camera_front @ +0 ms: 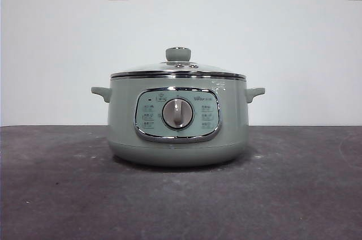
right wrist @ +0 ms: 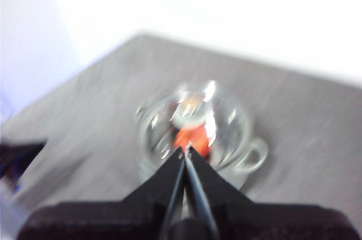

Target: Pick up the pumpkin,open the lid,put the pumpkin in the pot,close the lid

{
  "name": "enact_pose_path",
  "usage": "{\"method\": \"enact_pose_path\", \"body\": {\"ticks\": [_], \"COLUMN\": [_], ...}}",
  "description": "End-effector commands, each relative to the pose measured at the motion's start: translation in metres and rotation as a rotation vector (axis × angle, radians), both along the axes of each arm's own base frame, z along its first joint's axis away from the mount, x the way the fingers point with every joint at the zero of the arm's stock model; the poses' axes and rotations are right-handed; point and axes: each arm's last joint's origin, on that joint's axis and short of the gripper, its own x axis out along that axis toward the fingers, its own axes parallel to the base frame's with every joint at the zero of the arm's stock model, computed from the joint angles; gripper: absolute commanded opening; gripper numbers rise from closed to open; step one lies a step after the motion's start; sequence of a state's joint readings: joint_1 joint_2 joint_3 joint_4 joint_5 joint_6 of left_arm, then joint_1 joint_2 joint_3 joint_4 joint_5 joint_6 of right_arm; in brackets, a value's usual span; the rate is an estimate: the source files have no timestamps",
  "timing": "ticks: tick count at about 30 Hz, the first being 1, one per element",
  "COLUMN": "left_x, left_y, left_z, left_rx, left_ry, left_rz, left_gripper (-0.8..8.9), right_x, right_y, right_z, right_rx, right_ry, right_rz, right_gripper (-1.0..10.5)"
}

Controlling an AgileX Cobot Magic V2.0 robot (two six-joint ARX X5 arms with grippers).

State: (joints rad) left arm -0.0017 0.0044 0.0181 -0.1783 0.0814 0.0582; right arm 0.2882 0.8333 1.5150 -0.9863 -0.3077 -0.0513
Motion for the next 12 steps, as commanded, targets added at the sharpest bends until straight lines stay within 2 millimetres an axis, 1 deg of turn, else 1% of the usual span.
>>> {"method": "enact_pose_path", "body": {"ticks": [1, 5, 8, 12], "left_x": [0.001, 0.001, 0.001, 0.001], "left_y": [0.000, 0.000, 0.000, 0.000], "left_z": [-0.005, -0.005, -0.005, -0.005], "left_rx": [-0.009, -0.009, -0.009, -0.009], "left_ry": [0.015, 0.015, 0.014, 0.014], "left_rz": [0.006, 0.006, 0.006, 0.006], "left_gripper": [-0.04, -0.04, -0.04, -0.04], "right_x": [0.000, 0.000, 0.003, 0.008], "right_y": [-0.008, -0.014, -0.015, -0.015], "right_z": [-0.021, -0.052, -0.083, -0.130], "right_rx": [-0.025, -0.034, -0.014, -0.002], "right_ry": [-0.029, -0.172, -0.271, -0.317], "right_rz": [-0.076, -0.142, -0.161, -0.166], "right_gripper": [0.0, 0.0, 0.0, 0.0]}}
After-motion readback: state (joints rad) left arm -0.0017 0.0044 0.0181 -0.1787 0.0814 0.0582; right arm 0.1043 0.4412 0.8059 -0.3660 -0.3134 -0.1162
